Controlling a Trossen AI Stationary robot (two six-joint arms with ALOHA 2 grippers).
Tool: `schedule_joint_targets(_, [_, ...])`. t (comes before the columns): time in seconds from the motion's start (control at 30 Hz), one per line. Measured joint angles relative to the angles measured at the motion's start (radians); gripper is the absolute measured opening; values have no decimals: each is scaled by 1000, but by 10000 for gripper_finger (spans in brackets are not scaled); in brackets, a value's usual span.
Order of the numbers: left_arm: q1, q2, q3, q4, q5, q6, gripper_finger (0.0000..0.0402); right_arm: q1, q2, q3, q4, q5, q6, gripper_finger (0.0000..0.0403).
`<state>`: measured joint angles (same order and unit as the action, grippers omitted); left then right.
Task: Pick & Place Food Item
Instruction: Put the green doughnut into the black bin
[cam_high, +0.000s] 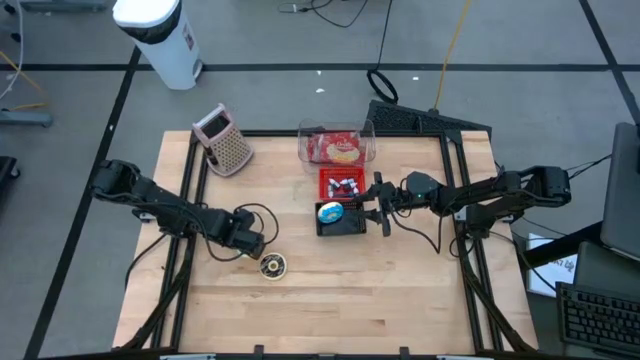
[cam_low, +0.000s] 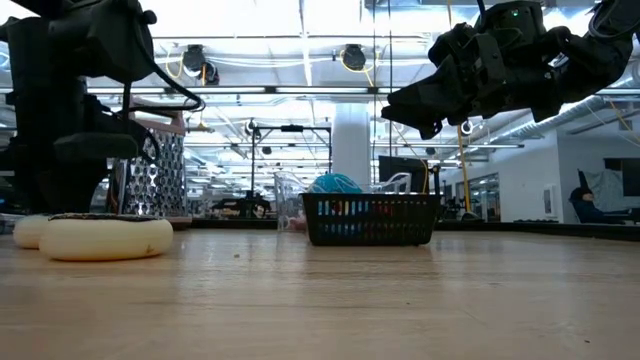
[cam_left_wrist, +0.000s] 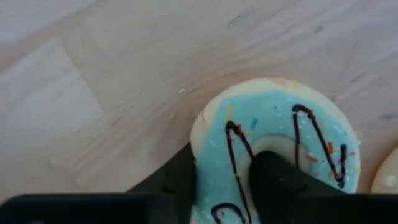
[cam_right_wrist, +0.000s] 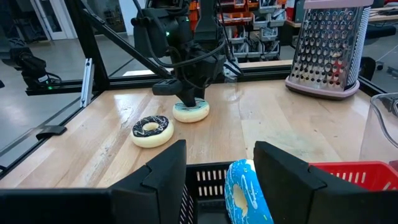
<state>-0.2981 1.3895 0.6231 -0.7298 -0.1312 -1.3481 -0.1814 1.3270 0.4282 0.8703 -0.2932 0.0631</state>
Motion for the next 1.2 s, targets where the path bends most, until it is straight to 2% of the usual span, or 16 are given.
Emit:
schedule_joint_targets(0.17, [29, -1, 0, 1, 2, 32, 57, 0, 0, 0, 0, 0, 3, 176])
schedule_joint_targets(0.33, [64, -32, 2, 2, -9, 79, 15, 0, 0, 0, 0, 0, 3, 176])
schedule_joint_targets(0.47, [90, -61, 28, 1, -46, 118, 12, 0, 0, 0, 0, 0, 3, 176])
schedule_joint_targets(0.57, [101, -88, 68, 2, -101, 165, 27, 0, 0, 0, 0, 0, 3, 176])
schedule_joint_targets(0.77, [121, -90, 178, 24, -223, 333, 31, 0, 0, 0, 0, 0, 3, 176])
schedule_joint_targets(0.93, [129, -87, 210, 260, -320, 626, 16, 0, 0, 0, 0, 1, 4, 176])
schedule_joint_targets(1.07, [130, -81, 211, 523, -349, 896, 16, 0, 0, 0, 0, 2, 32, 176])
schedule_joint_targets(1.2, [132, -65, 211, 721, -379, 1087, 27, 0, 0, 0, 9, 3, 104, 176])
